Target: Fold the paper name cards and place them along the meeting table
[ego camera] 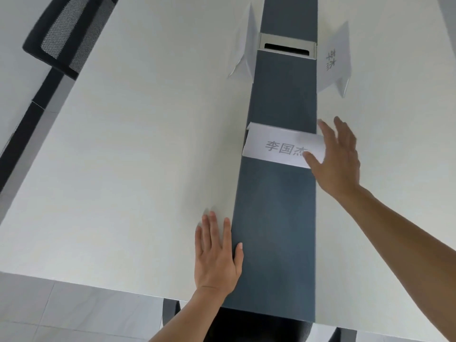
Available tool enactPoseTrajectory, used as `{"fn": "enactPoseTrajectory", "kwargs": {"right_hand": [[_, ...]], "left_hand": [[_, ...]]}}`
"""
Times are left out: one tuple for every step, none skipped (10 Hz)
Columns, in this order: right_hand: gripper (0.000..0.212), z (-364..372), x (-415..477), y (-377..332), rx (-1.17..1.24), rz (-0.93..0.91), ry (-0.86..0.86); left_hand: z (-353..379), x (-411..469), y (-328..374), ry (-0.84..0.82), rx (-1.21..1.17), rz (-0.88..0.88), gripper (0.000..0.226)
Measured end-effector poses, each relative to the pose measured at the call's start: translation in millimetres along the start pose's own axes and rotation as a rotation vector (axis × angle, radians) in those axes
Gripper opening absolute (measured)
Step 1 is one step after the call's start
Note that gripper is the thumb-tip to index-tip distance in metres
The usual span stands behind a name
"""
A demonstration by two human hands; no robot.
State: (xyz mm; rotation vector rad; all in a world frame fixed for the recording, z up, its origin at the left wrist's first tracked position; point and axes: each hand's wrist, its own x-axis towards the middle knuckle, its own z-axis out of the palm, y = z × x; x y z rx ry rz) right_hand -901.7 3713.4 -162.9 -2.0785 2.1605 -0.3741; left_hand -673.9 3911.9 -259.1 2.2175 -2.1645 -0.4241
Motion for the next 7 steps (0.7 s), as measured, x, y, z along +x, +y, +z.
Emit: {"fn": "enactPoseTrajectory", "kwargs": {"right_hand": [[0.069, 16.4, 6.5, -5.1, -0.101, -0.025, -0.138], [0.068, 24.9, 8.6, -1.4, -0.153, -0.04, -0.128], [0.07, 24.3, 9.6, -1.4, -0.185, -0.032, -0.134], [0.075, 20.5, 9.5, -3.6, -0.221, -0.045, -0.171], [0.082, 9.5, 5.8, -4.8, -0.258, -0.067, -0.209], [0.077, -7.2, -15.5, -4.3, -0.21, -0.071, -0.144], [0.054, -26.8, -43.9, -5.1, 0.012, -0.091, -0.046]], "left_hand": [[-0.5, -0.2, 0.6, 0.0, -0.004, -0.007, 0.063], [0.7, 0.0, 0.6, 0.005, -0.016, -0.01, 0.062], [1.9, -0.7, 0.8, 0.021, -0.007, -0.003, 0.062], [0.7, -0.9, 0.5, 0.014, 0.002, -0.005, 0.063], [-2.0, -0.6, 0.5, 0.016, -0.007, -0.011, 0.062], [-0.3, -4.8, 0.7, 0.026, -0.015, -0.014, 0.062], [-0.4, -3.1, 0.6, 0.079, 0.006, -0.03, 0.063]]}}
